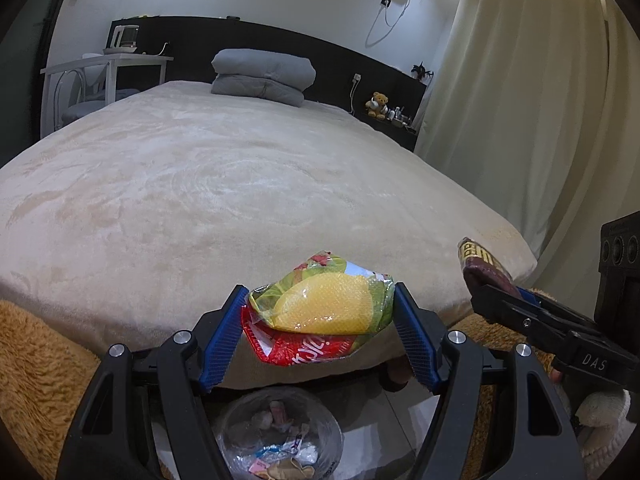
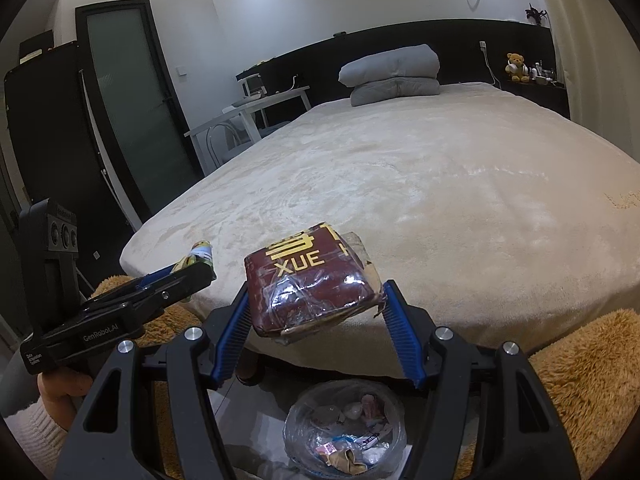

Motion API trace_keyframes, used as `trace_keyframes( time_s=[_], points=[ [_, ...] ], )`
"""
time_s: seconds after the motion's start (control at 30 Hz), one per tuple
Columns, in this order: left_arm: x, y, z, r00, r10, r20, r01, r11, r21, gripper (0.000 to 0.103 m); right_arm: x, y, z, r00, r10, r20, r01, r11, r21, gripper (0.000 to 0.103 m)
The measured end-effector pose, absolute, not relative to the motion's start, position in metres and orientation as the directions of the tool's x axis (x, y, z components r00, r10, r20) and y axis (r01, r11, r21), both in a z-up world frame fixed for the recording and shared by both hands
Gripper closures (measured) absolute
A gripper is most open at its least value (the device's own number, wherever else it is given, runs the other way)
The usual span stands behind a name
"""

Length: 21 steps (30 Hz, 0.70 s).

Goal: Collect trash
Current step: 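Carry the red-and-yellow wrapper and XUE packet off the bed over the clear bin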

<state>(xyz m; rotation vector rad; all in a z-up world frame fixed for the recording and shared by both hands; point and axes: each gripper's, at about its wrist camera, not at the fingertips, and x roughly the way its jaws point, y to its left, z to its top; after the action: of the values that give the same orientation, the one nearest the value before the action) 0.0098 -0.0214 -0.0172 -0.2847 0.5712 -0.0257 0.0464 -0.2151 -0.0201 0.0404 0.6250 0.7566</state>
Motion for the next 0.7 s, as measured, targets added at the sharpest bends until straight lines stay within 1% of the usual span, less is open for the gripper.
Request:
trace_keyframes(
  time_s=[0.13,0.23,0.37,0.6,0.7],
  points=[
    [0.005,-0.023,-0.04,0.806,-0.127,-0.578,-0.052,0.958,-0.283,0.033,0.042,-0.215,-0.033,0.533,0.65,-0.541,-0.635,0.73,0.251,0.039],
    [0.003,-0.024,-0.05,0.779,-0.152,-0.608,-0.041,0.956,-0.291,0.033,0.04,-0.213,-0.041,0.523,0.637,-0.566,-0.648,0.729,0.222,0.039],
    [0.001,-0.025,-0.061,0.75,-0.175,-0.638,-0.03,0.954,-0.297,0.033,0.044,-0.213,-0.05,0.494,0.634,-0.595,-0.642,0.728,0.242,0.039],
    [0.018,-0.017,-0.087,0.654,-0.179,-0.735,-0.089,0.947,-0.31,0.033,0.057,-0.199,-0.07,0.445,0.609,-0.657,-0.641,0.729,0.241,0.039],
    [0.024,-0.016,-0.1,0.599,-0.171,-0.783,-0.114,0.949,-0.294,0.033,0.061,-0.196,-0.081,0.413,0.594,-0.69,-0.639,0.729,0.244,0.039]
  ],
)
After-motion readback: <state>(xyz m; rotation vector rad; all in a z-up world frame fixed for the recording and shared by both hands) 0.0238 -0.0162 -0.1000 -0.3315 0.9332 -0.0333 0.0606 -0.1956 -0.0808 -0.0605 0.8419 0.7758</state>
